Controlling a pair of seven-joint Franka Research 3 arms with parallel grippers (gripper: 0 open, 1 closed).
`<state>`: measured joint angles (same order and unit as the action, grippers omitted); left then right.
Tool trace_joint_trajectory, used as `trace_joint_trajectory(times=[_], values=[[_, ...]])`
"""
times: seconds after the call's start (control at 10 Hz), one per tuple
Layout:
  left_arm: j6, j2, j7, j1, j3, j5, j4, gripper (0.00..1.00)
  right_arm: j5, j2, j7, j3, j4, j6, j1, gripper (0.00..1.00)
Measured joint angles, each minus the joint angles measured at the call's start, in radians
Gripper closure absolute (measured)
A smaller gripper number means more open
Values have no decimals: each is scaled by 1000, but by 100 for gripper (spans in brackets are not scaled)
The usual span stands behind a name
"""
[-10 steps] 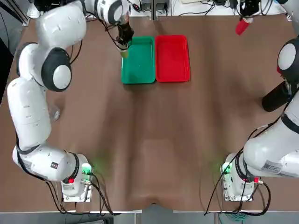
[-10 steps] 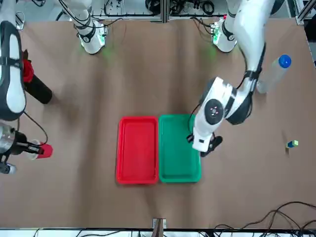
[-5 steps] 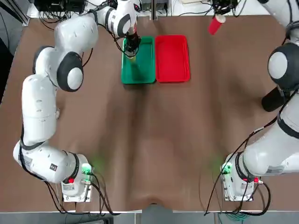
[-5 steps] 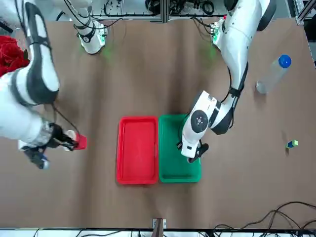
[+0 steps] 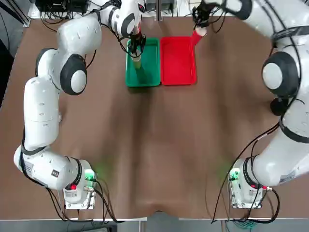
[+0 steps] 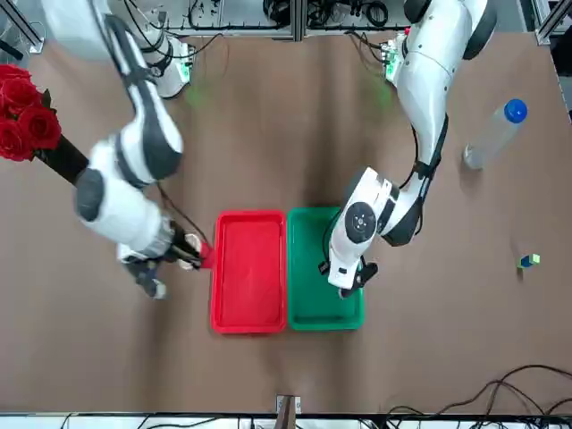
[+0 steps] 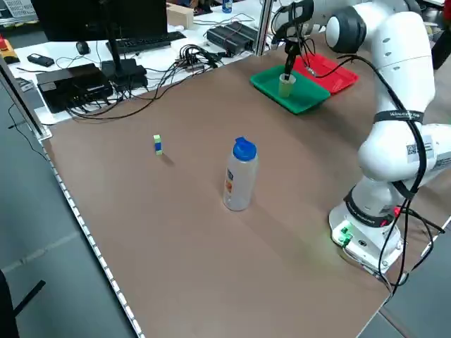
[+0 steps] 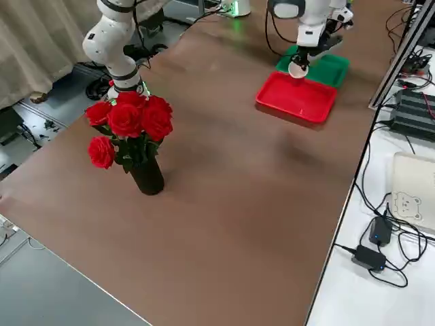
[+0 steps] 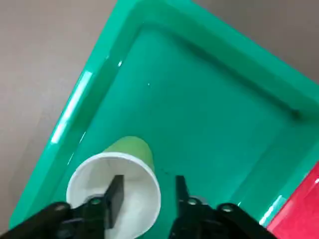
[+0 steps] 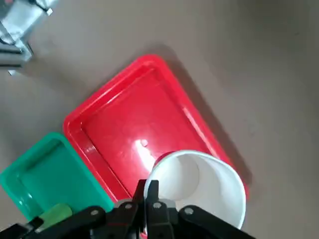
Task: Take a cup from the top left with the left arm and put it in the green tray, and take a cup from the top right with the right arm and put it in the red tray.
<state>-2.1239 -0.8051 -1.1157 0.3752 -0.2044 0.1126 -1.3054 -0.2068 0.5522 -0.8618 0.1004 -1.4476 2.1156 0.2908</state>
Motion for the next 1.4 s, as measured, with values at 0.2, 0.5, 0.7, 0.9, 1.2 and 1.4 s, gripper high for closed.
trace_joint_trajectory(times=[0.2,0.5,0.7,0.9,1.2,1.4], values=[[5,52,-3,-10,1,0,24,15,0,80,-39,-4,-4,92,70,96],[151,232,10,-74,7,0,29,0,12,135,-50,-17,-4,134,107,97],[299,339,140,-160,8,0,21,0,31,158,-50,-24,-4,159,107,96],[417,430,331,-257,2,-2,-3,0,35,172,-50,-24,-4,170,111,82],[577,559,707,-326,25,-42,-48,0,44,179,-50,-24,-3,172,114,77],[597,634,905,-329,128,-66,-100,0,46,179,-56,-23,0,172,115,57]])
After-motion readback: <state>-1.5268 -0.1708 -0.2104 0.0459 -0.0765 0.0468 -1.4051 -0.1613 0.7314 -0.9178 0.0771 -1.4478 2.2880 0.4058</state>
